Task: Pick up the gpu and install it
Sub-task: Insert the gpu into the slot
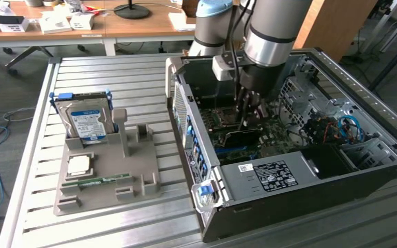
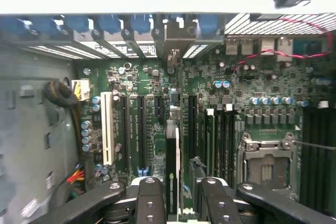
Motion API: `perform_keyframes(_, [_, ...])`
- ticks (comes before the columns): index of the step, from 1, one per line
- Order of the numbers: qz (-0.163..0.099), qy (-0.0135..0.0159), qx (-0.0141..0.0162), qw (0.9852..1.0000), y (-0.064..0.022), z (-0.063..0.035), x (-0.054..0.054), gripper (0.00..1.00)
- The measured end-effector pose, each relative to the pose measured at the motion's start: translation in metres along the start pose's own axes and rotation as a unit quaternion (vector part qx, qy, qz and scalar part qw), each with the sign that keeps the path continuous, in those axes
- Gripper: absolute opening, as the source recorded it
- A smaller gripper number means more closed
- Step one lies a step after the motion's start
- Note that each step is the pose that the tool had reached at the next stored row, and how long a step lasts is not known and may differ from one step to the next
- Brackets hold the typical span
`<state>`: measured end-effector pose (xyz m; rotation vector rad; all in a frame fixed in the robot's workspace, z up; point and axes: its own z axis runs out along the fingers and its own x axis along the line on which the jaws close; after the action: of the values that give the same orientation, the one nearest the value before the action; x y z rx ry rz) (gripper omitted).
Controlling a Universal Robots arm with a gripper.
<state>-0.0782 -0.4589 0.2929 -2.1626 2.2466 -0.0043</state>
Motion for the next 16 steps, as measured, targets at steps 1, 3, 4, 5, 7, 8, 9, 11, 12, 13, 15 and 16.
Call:
perform_keyframes(1, [0.0, 0.0, 0.0, 1.0, 0.0, -0.0035, 0.0, 0.33])
perform_keyframes(3, [0.0, -0.0001, 0.0, 1.0, -0.0002, -0.0109, 0.0, 0.33])
perform_keyframes(4, [0.0, 0.0, 0.0, 1.0, -0.0003, -0.0144, 0.0, 0.33])
perform_keyframes(5, [0.0, 0.0, 0.0, 1.0, -0.0003, -0.0177, 0.0, 0.33])
perform_keyframes(7, [0.0, 0.0, 0.0, 1.0, -0.0004, -0.0238, 0.0, 0.33])
perform_keyframes(8, [0.0, 0.0, 0.0, 1.0, -0.0005, -0.0265, 0.0, 0.33])
perform_keyframes(9, [0.0, 0.0, 0.0, 1.0, -0.0005, -0.0296, 0.0, 0.33])
perform_keyframes(11, [0.0, 0.0, 0.0, 1.0, -0.0007, -0.0363, -0.001, 0.33])
perform_keyframes(12, [0.0, 0.0, 0.0, 1.0, -0.0007, -0.0398, -0.001, 0.33])
perform_keyframes(13, [0.0, 0.0, 0.0, 1.0, -0.0008, -0.0431, -0.001, 0.33])
perform_keyframes(15, [0.0, 0.0, 0.0, 1.0, -0.0009, -0.0496, -0.001, 0.33])
perform_keyframes(16, [0.0, 0.0, 0.0, 1.0, -0.0009, -0.0529, -0.001, 0.33])
